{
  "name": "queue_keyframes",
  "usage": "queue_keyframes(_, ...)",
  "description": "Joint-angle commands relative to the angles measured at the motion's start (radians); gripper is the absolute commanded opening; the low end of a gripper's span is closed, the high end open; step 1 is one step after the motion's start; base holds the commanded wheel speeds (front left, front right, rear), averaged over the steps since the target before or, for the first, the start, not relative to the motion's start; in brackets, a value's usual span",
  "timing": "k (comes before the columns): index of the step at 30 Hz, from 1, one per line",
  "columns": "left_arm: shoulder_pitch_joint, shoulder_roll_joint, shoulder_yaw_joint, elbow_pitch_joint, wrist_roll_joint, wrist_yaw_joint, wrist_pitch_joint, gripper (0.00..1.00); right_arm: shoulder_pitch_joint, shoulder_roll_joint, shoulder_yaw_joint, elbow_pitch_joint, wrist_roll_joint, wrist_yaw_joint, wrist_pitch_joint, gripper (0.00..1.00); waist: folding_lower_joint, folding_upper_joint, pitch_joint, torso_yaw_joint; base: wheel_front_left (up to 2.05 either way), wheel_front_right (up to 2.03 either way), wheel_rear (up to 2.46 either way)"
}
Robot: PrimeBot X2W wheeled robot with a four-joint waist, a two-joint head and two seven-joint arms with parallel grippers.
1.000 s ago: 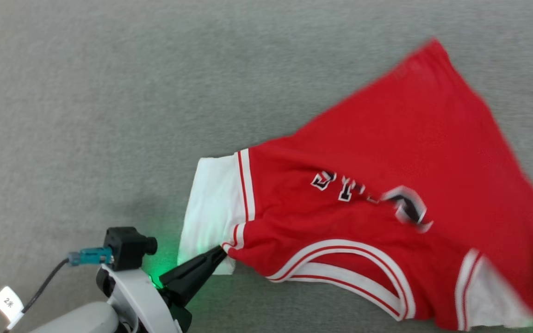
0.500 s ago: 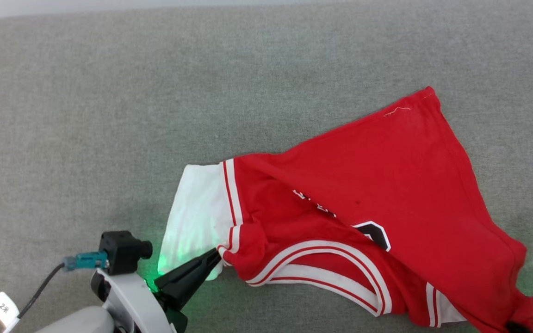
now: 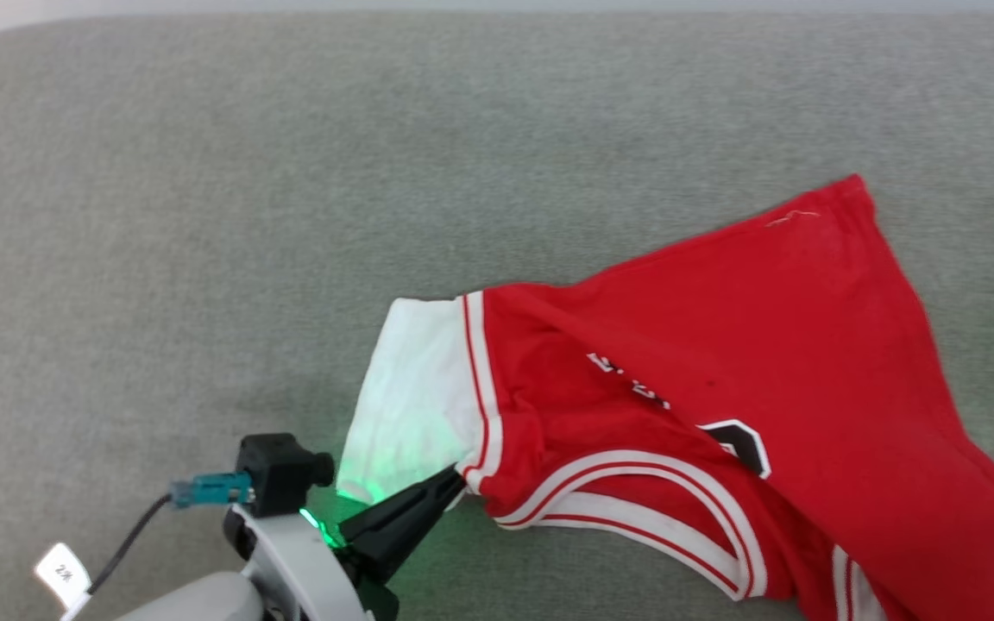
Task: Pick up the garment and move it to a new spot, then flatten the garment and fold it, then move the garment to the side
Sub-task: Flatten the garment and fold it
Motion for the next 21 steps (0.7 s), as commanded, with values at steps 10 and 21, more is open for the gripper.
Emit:
queue_keyframes(10,-0.063,-0.084,-0.036,0.029,0.02,0.003,0.001,0.0,-0.434,-0.06,0.399,0.403,-0.172,-0.001,-0.101,1.0,0.0,0.0,0.08,0.13,0.0,0.0,0.0)
queue_keyframes(21,-0.078,-0.138,-0.031,0.052,0.03,0.003,0.001,0.0,-0.549,-0.076,0.563,0.611,-0.137,-0.001,-0.105,0.49,0.0,0.0,0.114,0.165,0.0,0.0,0.0)
